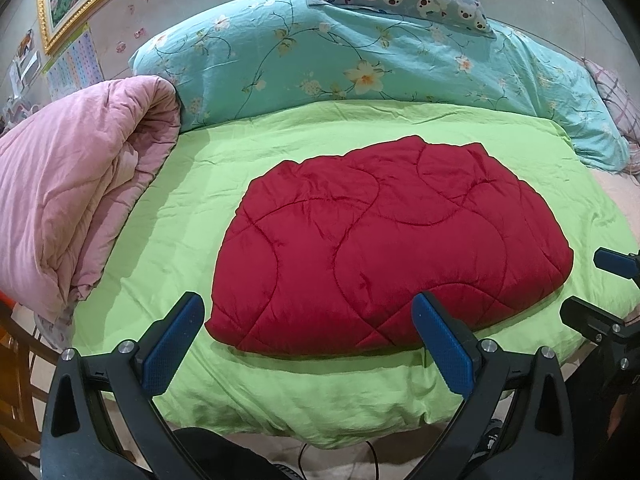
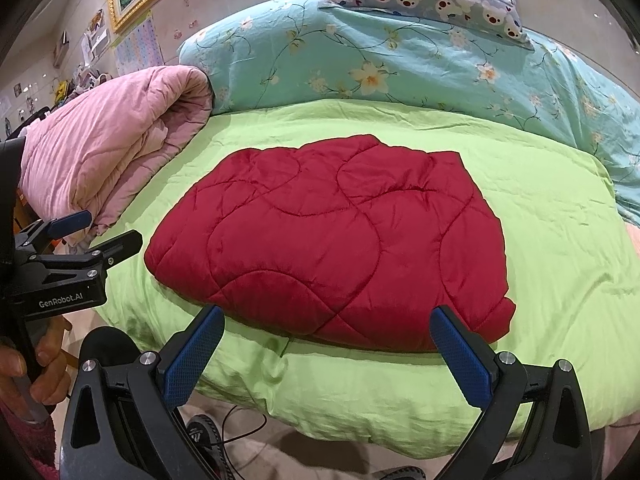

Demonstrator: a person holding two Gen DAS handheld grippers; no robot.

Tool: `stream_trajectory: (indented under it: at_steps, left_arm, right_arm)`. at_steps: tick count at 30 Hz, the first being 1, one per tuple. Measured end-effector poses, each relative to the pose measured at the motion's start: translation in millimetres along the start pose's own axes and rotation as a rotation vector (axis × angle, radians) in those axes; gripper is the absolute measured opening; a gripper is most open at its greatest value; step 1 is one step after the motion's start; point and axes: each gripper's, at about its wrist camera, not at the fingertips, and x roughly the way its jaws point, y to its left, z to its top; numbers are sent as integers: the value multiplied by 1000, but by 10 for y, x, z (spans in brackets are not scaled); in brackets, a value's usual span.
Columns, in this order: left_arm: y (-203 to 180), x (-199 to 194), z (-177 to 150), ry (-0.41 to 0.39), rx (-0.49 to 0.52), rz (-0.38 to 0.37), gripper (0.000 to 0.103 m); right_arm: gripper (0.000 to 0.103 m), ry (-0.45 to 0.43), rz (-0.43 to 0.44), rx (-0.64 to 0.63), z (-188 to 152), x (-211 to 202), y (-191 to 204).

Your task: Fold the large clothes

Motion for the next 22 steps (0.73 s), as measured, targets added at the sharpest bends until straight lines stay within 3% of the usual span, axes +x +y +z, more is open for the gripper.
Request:
stream_trajectory:
  at_steps: [22]
  left_arm:
    - [-80, 185, 67, 19, 9, -20, 103]
  right_arm:
    - [103, 21, 0, 24, 35, 211, -122]
